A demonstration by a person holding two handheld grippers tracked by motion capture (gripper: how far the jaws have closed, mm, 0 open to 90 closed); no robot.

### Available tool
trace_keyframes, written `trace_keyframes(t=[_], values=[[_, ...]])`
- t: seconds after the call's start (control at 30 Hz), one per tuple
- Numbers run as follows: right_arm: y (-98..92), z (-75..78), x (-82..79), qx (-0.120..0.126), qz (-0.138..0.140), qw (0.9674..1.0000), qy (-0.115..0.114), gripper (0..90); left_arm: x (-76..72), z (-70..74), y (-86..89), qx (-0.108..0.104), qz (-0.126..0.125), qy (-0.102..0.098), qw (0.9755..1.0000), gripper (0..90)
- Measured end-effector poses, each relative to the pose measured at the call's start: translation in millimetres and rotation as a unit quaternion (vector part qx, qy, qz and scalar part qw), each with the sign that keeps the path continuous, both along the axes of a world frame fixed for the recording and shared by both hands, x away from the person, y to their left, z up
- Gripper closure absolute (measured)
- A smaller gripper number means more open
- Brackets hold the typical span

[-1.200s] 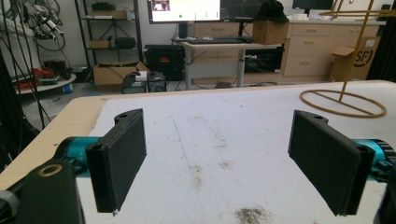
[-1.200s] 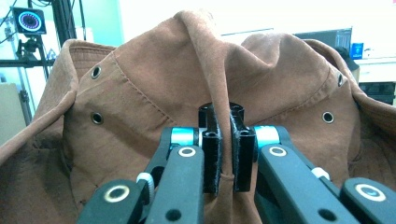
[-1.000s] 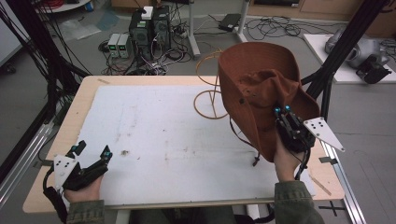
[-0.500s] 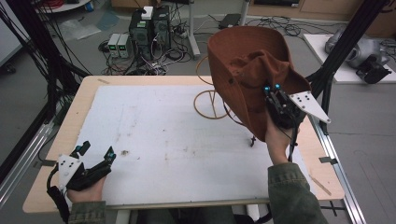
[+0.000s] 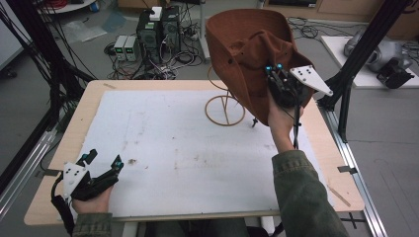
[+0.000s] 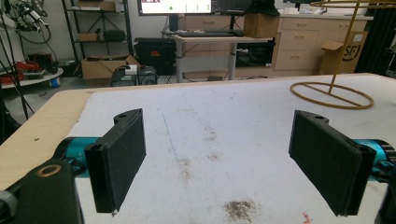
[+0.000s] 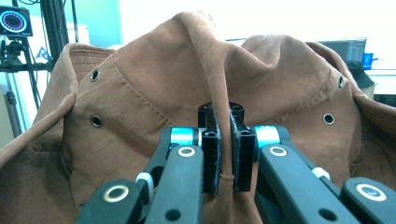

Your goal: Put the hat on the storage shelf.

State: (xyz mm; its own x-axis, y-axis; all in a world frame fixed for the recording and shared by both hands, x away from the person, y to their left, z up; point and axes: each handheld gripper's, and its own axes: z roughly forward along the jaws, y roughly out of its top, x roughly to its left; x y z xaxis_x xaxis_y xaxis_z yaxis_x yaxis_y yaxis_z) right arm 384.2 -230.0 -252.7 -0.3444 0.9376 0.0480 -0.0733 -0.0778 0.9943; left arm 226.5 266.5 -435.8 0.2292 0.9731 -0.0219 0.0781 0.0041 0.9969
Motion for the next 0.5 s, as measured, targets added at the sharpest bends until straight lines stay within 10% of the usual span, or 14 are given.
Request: trace_keyframes(t=[0.5], values=[[30.0,0.2,37.3,0.002,0.011,0.9999,0.012,85.6,0.9,-3.1,5.4,-0.011,0.006,0.001,0.9999,19.1]])
